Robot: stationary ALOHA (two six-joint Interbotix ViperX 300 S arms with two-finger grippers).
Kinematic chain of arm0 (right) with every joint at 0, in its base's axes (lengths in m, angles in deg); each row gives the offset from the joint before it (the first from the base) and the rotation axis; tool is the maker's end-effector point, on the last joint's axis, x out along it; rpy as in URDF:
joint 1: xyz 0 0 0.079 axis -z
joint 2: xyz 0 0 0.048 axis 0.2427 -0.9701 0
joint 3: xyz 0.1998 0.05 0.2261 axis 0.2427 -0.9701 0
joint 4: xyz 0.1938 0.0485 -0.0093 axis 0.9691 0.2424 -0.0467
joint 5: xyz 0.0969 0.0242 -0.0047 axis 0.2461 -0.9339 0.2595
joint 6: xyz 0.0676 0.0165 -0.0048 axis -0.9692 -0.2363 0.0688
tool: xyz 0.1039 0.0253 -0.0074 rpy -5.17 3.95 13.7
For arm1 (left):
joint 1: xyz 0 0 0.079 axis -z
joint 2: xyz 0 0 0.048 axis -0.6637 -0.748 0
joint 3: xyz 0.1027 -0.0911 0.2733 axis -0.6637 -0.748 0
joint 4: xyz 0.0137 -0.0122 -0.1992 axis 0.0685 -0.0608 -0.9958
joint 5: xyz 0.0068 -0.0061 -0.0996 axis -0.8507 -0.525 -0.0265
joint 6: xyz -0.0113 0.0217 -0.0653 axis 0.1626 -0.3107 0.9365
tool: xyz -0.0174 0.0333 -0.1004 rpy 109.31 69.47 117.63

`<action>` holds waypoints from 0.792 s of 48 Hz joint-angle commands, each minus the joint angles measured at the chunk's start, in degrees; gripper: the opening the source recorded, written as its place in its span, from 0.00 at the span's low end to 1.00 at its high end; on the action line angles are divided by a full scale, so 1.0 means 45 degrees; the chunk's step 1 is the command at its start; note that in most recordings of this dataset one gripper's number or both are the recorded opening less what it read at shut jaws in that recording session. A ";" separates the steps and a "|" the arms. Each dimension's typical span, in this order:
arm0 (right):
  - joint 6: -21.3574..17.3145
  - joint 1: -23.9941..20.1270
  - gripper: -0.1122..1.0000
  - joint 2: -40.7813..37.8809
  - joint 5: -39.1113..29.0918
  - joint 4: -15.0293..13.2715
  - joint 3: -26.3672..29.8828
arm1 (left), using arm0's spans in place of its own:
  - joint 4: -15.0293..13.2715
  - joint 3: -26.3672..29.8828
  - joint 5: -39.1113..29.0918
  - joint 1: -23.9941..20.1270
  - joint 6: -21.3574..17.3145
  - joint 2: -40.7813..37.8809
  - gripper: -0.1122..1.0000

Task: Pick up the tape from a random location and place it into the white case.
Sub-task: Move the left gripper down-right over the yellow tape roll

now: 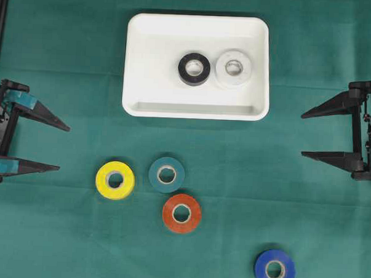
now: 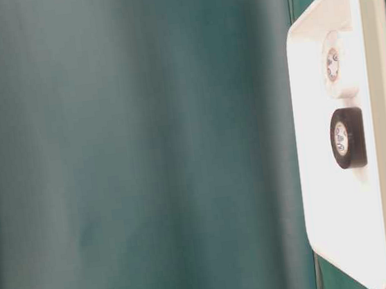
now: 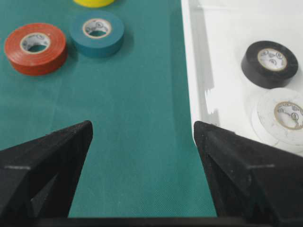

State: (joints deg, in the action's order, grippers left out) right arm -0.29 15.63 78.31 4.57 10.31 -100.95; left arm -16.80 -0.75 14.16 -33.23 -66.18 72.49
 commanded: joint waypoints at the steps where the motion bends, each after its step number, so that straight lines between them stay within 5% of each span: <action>1: 0.0000 -0.0039 0.87 -0.0020 0.0039 0.0020 0.0352 | -0.0020 0.0215 0.0508 0.0020 0.0000 -0.0293 0.91; 19: 0.0000 -0.0020 0.87 -0.0059 -0.0020 0.0020 0.0371 | -0.0020 0.0879 0.2715 0.0020 -0.0117 -0.2656 0.91; 38: 0.0020 -0.0020 0.87 -0.0078 -0.0176 0.0020 0.0371 | 0.0000 0.2559 0.2871 0.0020 -0.0195 -0.5508 0.91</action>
State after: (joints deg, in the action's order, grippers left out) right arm -0.29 15.63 78.22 3.86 10.31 -100.77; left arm -16.80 8.83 27.08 -33.32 -66.97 48.76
